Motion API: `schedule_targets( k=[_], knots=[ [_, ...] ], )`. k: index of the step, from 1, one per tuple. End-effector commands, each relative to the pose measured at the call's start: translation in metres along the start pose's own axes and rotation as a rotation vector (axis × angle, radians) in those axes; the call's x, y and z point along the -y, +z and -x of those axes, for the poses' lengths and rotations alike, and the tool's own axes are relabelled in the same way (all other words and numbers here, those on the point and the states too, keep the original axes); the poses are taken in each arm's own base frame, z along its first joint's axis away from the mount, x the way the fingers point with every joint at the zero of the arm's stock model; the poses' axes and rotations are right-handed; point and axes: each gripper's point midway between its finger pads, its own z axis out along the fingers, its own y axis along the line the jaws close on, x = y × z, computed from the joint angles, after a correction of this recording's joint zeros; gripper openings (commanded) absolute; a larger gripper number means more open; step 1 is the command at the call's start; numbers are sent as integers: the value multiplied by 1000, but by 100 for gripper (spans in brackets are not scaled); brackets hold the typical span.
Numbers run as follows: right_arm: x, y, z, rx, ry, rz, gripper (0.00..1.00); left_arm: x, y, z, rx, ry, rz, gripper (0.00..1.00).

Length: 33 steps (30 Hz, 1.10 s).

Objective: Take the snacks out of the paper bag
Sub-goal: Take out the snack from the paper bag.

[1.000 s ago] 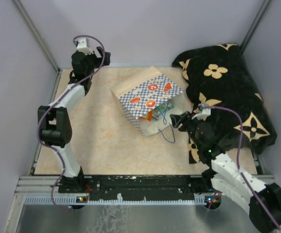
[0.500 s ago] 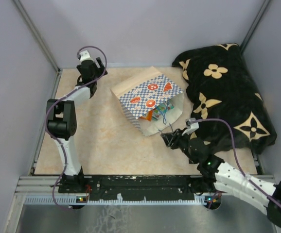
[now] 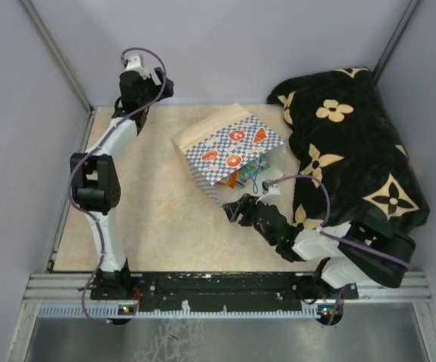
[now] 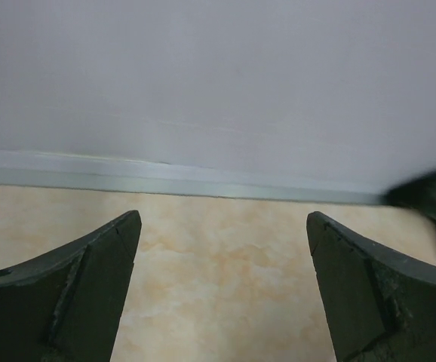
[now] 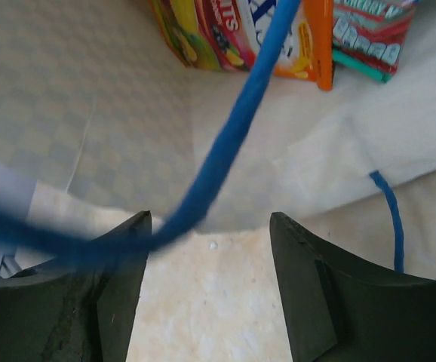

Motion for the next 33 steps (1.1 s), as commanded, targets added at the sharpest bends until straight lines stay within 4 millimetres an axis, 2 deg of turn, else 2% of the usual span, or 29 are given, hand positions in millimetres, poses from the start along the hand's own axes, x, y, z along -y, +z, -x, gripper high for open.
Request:
schedule_targets(
  k=[1, 2, 5, 9, 11, 14, 15, 17, 18, 21, 24, 26, 29, 33],
  knots=[
    [-20, 32, 59, 211, 157, 31, 66, 95, -51, 4, -104, -43, -564, 98],
    [-14, 38, 64, 214, 173, 25, 66, 112, -69, 4, -136, -19, -675, 99],
    [0, 52, 79, 233, 182, 4, 67, 138, -117, -4, -221, 53, -869, 99],
    [15, 65, 95, 252, 148, 2, 69, 149, -179, -16, -245, 194, -1006, 99],
    [24, 69, 103, 263, 131, 18, 72, 152, -216, -28, -248, 254, -1090, 99],
    [36, 82, 97, 212, 103, 47, 76, 164, -274, -42, -197, 381, -1288, 100],
    [41, 89, 93, 191, 93, 49, 77, 165, -283, -41, -157, 393, -1319, 100],
    [44, 99, 89, 164, 82, 68, 80, 161, -287, -43, -134, 364, -1339, 100],
    [42, 104, 89, 160, 80, 86, 80, 159, -281, -44, -156, 335, -1323, 100],
    [39, 113, 91, 168, 78, 118, 82, 153, -246, -48, -206, 263, -1162, 100],
    [40, 118, 93, 182, 79, 119, 82, 129, -200, -50, -226, 163, -860, 100],
    [41, 121, 95, 191, 78, 121, 81, 112, -184, -59, -247, 135, -725, 100],
    [39, 127, 96, 192, 76, 127, 80, 104, -189, -71, -261, 105, -686, 100],
    [42, 134, 91, 174, 76, 121, 72, 98, -204, -74, -217, 84, -662, 100]
  ],
)
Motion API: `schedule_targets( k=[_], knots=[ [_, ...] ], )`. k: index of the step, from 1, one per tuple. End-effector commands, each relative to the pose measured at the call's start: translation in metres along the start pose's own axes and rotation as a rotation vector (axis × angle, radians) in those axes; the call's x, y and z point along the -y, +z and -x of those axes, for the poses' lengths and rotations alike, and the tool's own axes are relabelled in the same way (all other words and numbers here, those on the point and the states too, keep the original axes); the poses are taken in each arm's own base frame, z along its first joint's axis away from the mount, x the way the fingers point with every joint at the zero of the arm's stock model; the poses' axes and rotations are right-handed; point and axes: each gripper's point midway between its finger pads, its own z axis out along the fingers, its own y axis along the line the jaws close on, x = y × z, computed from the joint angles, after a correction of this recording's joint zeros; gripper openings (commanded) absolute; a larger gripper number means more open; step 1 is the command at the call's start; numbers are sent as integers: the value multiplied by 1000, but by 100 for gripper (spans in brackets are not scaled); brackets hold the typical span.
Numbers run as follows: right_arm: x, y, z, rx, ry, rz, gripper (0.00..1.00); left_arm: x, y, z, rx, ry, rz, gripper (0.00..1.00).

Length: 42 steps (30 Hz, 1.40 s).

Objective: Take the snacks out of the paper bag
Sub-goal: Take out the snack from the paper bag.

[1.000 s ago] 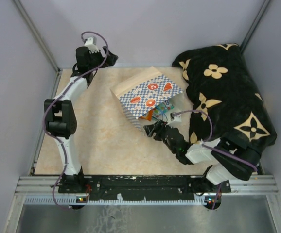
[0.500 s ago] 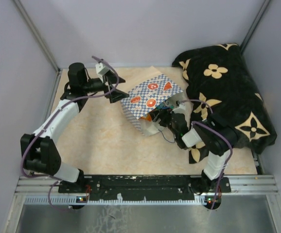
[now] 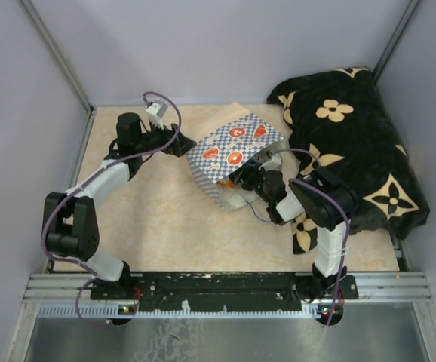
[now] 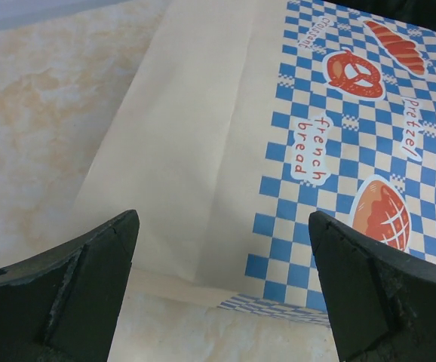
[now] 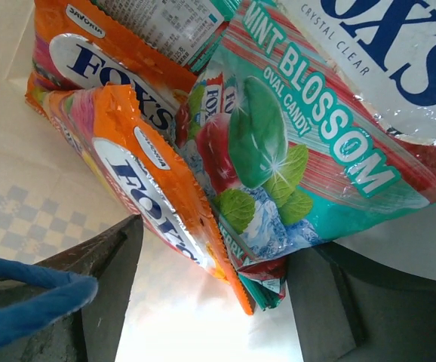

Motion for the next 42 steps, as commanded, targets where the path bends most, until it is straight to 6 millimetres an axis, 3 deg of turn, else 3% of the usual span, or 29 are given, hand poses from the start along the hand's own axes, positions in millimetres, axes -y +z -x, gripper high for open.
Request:
schedule_targets(
  k=[1, 8, 13, 25, 32, 36, 38, 42],
  knots=[
    [-19, 13, 19, 70, -24, 85, 71, 2, -19, 15, 106, -7, 83, 100],
    [-13, -8, 9, 46, 4, 72, 66, 22, -54, 21, 225, 6, 114, 100],
    [0, -22, 6, 31, -29, 14, 50, 29, -69, 26, 301, 16, 129, 100],
    [12, -21, 26, 55, -30, -21, 17, 21, -67, 3, 241, -30, 157, 100],
    [3, -32, 24, 20, -1, -8, 5, 26, -67, 2, 234, -49, 132, 100],
    [1, -52, 15, -42, 42, -27, 2, 26, -67, 0, 229, -58, 138, 100],
    [-9, -71, 19, -34, 59, -4, 2, 26, -69, 2, 233, -57, 145, 100],
    [-7, -110, 9, -82, 64, -31, 2, 26, -73, 3, 231, -55, 164, 100]
  ],
)
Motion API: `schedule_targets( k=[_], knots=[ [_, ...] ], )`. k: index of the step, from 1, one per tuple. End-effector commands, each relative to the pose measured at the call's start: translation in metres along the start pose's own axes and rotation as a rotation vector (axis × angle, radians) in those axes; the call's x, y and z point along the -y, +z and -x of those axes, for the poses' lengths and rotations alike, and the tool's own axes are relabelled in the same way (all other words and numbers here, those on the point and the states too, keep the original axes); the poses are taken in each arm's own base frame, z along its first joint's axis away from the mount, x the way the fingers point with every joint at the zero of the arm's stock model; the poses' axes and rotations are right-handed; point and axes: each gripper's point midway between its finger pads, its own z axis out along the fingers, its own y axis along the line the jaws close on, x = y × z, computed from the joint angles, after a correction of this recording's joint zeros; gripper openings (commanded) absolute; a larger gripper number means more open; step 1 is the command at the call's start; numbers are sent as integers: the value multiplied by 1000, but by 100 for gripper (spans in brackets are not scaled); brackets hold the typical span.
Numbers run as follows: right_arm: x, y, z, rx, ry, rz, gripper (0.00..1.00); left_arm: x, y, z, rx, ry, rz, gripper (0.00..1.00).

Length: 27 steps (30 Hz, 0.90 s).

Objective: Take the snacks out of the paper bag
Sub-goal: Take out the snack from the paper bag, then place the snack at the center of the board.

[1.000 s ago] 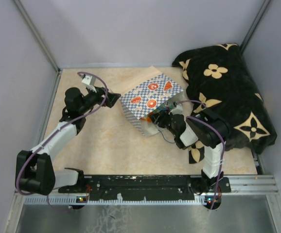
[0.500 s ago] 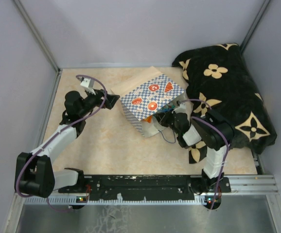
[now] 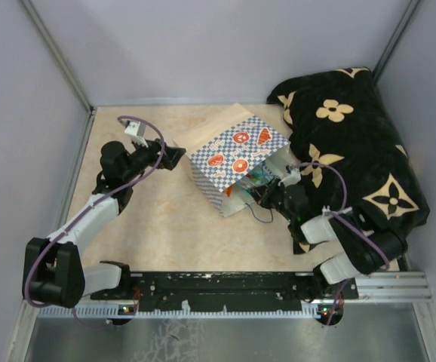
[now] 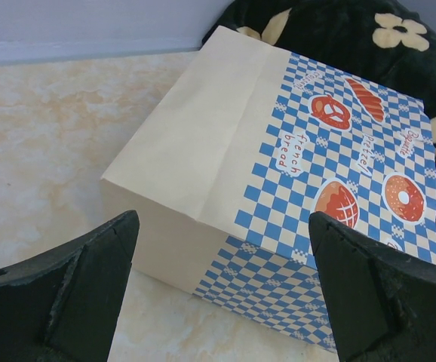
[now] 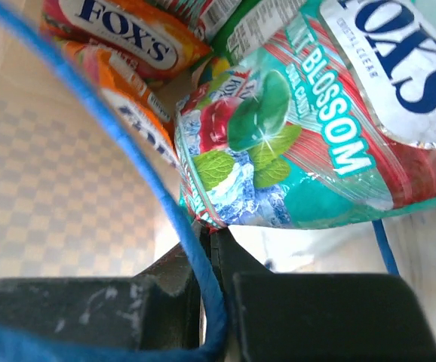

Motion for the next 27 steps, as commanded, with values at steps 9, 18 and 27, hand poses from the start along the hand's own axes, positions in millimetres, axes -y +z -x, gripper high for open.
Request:
schedule_targets(
  k=[9, 18, 27],
  knots=[
    [-29, -103, -6, -125, -107, 11, 4, -23, -12, 7, -26, -6, 187, 100],
    [-39, -149, -52, -446, -144, 30, 5, -40, -25, 11, -37, -6, 320, 100],
    [-150, -173, -92, -513, -465, 343, 7, -48, -46, 31, -33, -39, 453, 100]
  ],
)
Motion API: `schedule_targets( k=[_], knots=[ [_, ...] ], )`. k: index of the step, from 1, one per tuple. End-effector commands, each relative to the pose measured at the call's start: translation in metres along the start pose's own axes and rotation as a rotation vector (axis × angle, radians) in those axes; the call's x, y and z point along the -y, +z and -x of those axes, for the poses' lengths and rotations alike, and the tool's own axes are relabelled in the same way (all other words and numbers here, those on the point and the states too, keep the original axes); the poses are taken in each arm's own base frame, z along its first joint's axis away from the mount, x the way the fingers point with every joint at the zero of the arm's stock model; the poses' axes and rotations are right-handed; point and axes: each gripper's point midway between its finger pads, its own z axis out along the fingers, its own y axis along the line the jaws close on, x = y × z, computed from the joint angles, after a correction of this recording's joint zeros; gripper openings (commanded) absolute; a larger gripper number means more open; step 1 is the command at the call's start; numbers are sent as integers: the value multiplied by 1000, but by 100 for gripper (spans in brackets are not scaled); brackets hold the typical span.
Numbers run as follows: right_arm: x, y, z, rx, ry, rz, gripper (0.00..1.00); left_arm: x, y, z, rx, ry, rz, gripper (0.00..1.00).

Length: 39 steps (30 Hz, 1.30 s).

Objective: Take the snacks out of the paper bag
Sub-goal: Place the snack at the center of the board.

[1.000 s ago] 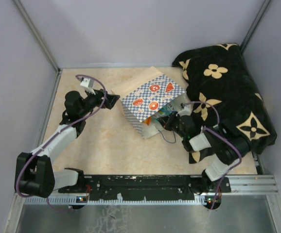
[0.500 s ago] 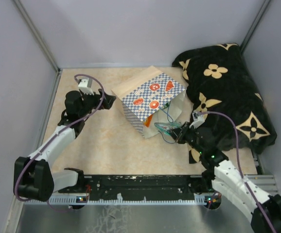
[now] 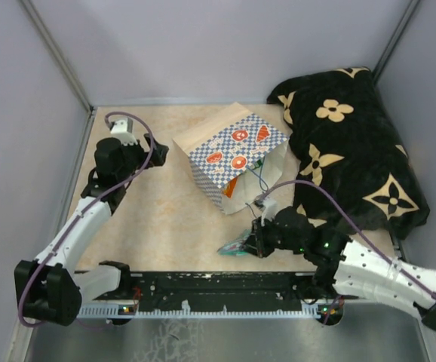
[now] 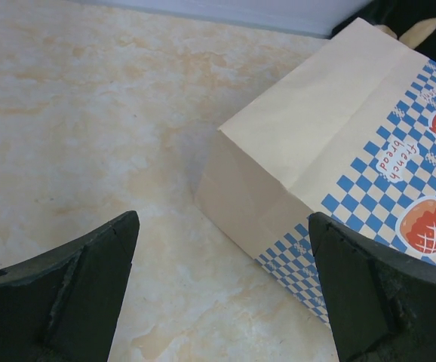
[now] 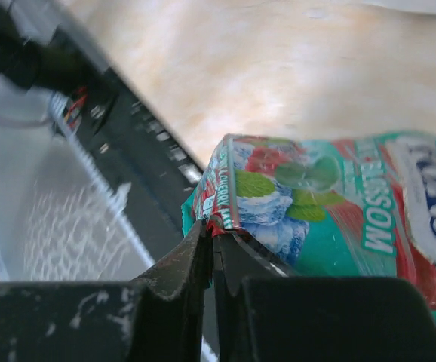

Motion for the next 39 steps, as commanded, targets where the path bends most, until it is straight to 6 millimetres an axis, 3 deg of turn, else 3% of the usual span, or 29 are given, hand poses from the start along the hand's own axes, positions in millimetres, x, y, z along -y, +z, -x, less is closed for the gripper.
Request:
schedule_targets(
  k=[1, 5, 7, 10, 14, 16, 18, 20, 22, 26, 28, 30, 33, 39],
  knots=[
    [-91, -3, 27, 71, -259, 215, 7, -7, -13, 31, 26, -13, 100, 100],
    [-139, 15, 27, 0, -389, 354, 7, -23, -18, 42, -10, -8, 215, 100],
    [-158, 28, 38, -8, -454, 386, 8, -34, -21, 47, -46, -2, 291, 100],
    [-187, 61, 75, 24, -552, 370, 9, -49, -31, 64, -53, -33, 406, 99],
    [-239, 100, 135, 82, -544, 485, 7, -45, -44, 95, -18, -61, 422, 99],
    [-252, 109, 142, 105, -530, 537, 8, -41, -49, 106, -3, -66, 417, 99],
    [-236, 127, 133, 86, -507, 507, 27, -36, -52, 115, 12, -82, 405, 99],
    [-201, 141, 111, 53, -453, 444, 65, -35, -52, 107, 0, -92, 393, 99],
    [-160, 148, 82, 0, -379, 381, 95, -39, -50, 83, -33, -122, 394, 99],
    [-105, 132, 40, -59, -324, 298, 99, -49, -44, -8, -215, -192, 415, 99],
    [-95, 116, 36, -31, -322, 275, 99, -59, -51, -58, -300, -235, 483, 99],
    [-87, 104, 35, -3, -321, 252, 99, -75, -66, -93, -321, -280, 606, 99],
    [-80, 95, 33, 17, -321, 234, 99, -101, -86, -116, -305, -302, 771, 99],
    [-73, 94, 19, -26, -325, 239, 99, -128, -95, -124, -273, -334, 1012, 99]
  ],
)
